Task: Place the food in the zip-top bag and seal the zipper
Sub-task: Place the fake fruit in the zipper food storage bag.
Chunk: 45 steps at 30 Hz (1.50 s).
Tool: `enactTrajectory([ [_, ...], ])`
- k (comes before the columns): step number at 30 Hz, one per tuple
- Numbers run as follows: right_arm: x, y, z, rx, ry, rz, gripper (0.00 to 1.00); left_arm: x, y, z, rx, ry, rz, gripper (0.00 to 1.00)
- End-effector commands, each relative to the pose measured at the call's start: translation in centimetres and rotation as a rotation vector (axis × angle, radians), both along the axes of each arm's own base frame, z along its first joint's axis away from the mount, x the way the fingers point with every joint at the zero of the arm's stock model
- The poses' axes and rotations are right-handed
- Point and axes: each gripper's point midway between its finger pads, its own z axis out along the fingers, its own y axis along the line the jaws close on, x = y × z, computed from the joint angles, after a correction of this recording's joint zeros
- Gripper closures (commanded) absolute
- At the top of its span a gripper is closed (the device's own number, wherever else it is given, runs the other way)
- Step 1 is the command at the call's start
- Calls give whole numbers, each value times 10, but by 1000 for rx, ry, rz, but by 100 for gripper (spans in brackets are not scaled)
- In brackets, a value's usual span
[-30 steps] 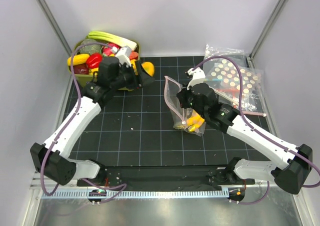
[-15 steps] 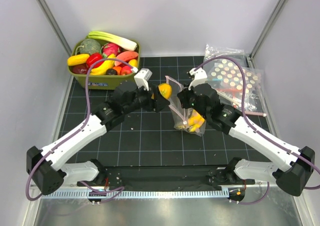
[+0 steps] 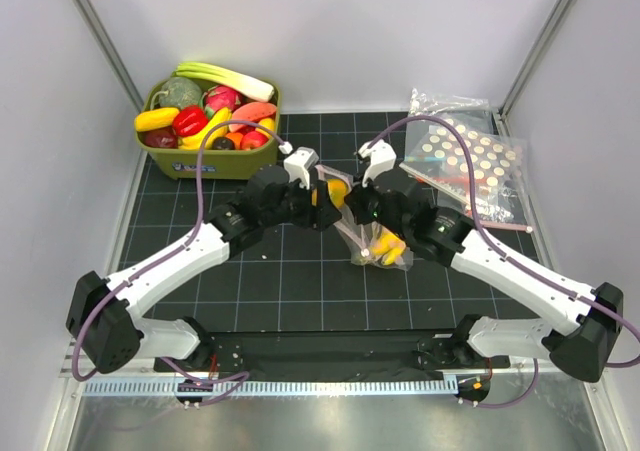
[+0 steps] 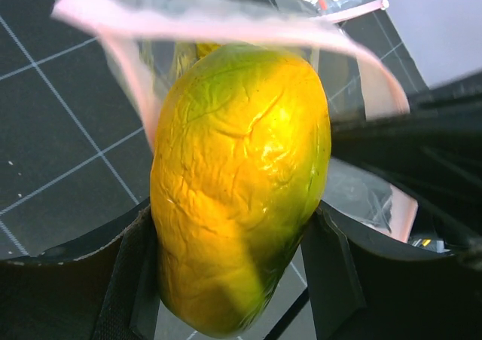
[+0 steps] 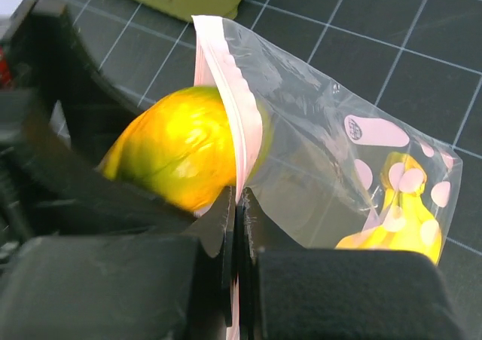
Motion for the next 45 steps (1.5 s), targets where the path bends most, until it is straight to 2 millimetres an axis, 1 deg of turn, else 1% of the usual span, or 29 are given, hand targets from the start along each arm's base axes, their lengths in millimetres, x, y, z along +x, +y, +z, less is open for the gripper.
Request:
enactTrajectory([
  [1, -8, 19, 23, -20, -58, 61, 99, 3, -11, 23, -38, -60, -42, 70],
  [2, -9, 20, 22, -30, -61, 63, 99, 3, -10, 20, -27, -47, -40, 69],
  [3, -9, 21, 22, -36, -63, 59, 99, 3, -10, 21, -24, -45, -37, 69],
  [4, -9, 20, 20, -41, -63, 52, 99, 5, -9, 17, -12, -33, -30, 68],
  [6, -9, 20, 22, -29, -71, 46, 99, 6, -7, 10, 10, -12, -12, 67],
  [7, -10, 19, 20, -30, -68, 47, 99, 7, -7, 10, 10, -9, -4, 66],
  [9, -11, 20, 22, -19, -70, 55, 99, 9, -8, 5, 18, 11, 5, 65],
  [10, -12, 20, 21, -20, -67, 57, 99, 10, -8, 6, 16, 11, 10, 64],
  [13, -11, 21, 18, -23, -63, 54, 99, 13, -8, 5, 14, 32, 30, 54],
  [14, -11, 21, 18, -22, -62, 52, 99, 13, -8, 5, 14, 35, 34, 45],
  [16, -10, 22, 17, -19, -58, 51, 99, 11, -7, 9, 3, 35, 42, 36],
  [17, -10, 22, 16, -22, -57, 48, 99, 11, -6, 10, -1, 32, 44, 29],
  [18, -10, 23, 17, -17, -58, 47, 99, 10, -4, 14, -11, 25, 47, 26],
  [20, -9, 22, 16, -17, -56, 40, 99, 8, -3, 18, -24, 15, 49, 20],
  [22, -9, 22, 14, -16, -51, 37, 99, 6, -3, 23, -46, 9, 44, 18],
  [26, -9, 23, 14, -8, -47, 37, 99, 3, -5, 22, -63, 21, 36, 11],
  [28, -9, 23, 14, -4, -47, 32, 99, 1, -6, 23, -71, 27, 32, 11],
  [29, -9, 23, 15, -1, -46, 31, 99, 1, -6, 25, -77, 26, 33, 14],
  [31, -8, 22, 15, -3, -48, 24, 99, 0, -6, 24, -80, 30, 31, 15],
  [32, -9, 21, 17, 2, -51, 20, 99, -1, -5, 27, -85, 25, 34, 15],
  [34, -8, 19, 16, 1, -51, 12, 99, -1, -1, 27, -86, 21, 45, 15],
  [35, -7, 17, 16, 1, -52, 2, 99, -3, 2, 32, -92, 7, 52, 16],
  [37, -7, 15, 19, 7, -59, -10, 99, -5, 6, 33, -97, 3, 65, 17],
  [38, -6, 13, 19, 5, -62, -22, 99, -6, 10, 36, -106, -2, 82, 18],
  [40, -5, 10, 20, 9, -65, -35, 99, -8, 15, 33, -105, 4, 98, 19],
  [45, -3, 9, 19, 7, -65, -50, 99, -14, 21, 35, -109, 1, 100, 19],
])
